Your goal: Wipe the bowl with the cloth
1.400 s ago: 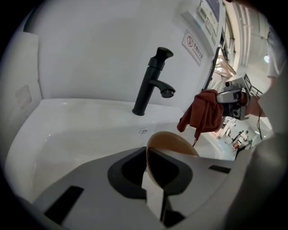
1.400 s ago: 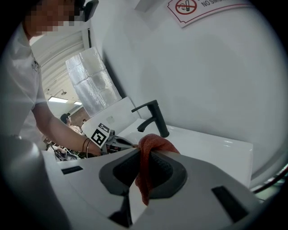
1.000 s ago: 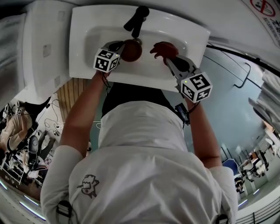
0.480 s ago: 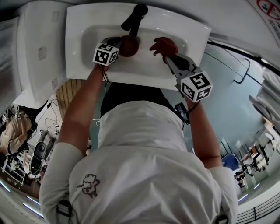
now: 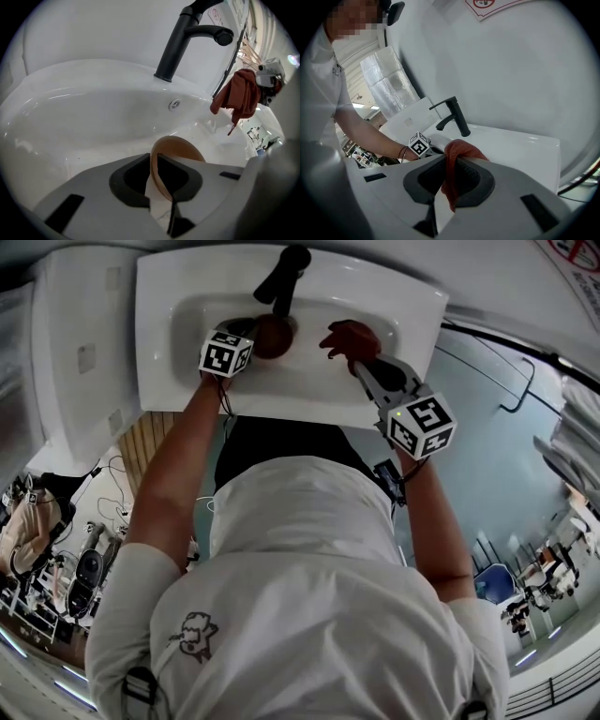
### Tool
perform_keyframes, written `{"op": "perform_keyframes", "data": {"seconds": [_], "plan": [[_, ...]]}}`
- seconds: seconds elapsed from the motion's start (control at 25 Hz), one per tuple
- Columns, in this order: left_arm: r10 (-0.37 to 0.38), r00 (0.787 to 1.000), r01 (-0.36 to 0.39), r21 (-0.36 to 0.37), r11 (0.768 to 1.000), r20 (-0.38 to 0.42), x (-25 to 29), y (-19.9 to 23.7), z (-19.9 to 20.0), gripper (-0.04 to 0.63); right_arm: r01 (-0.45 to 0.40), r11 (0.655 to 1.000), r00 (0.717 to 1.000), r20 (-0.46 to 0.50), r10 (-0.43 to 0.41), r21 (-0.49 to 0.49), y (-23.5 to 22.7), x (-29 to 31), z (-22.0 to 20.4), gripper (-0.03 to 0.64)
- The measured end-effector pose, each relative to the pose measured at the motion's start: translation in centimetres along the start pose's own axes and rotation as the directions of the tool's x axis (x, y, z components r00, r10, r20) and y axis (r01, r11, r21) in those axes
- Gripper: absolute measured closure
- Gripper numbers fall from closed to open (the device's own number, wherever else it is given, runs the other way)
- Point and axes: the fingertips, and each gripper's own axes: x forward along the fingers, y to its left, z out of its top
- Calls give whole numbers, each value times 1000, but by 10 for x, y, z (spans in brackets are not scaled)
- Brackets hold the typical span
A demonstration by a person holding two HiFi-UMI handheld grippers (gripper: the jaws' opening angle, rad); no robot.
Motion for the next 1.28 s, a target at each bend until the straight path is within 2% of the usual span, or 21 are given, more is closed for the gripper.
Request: {"op": "perform_keyframes", "data": {"seconds": [0.16,0.36,0.6,0.8,0.88,1.0,1.12,1.28], "plan": [[20,1000,-20,12,1000,12,-6,3,3,509,8,1000,1000,-1,-8,-17,1,-4,0,565],[61,997,-62,11,998,47,-31,8,14,506,5,998,1000,20,-3,-56,8,-10,10,565],[121,986,-122,0,993,114,-79,2,36,546,-14,994,997,75,21,-104,23,-24,31,565],[137,968,-124,-77,989,208,-131,-22,61,578,-38,986,990,130,60,-161,38,-39,55,565],[152,950,-132,-90,987,272,-157,-35,73,581,-49,982,986,149,76,-182,45,-45,63,565],[174,908,-157,-77,985,382,-200,-57,92,581,-60,977,981,169,95,-204,52,-51,71,565],[186,849,-170,-76,982,495,-249,-76,111,581,-70,972,977,183,112,-223,58,-54,78,565],[224,772,-257,-31,966,594,-313,-92,128,581,-76,969,973,196,123,-234,67,-59,85,565]]}}
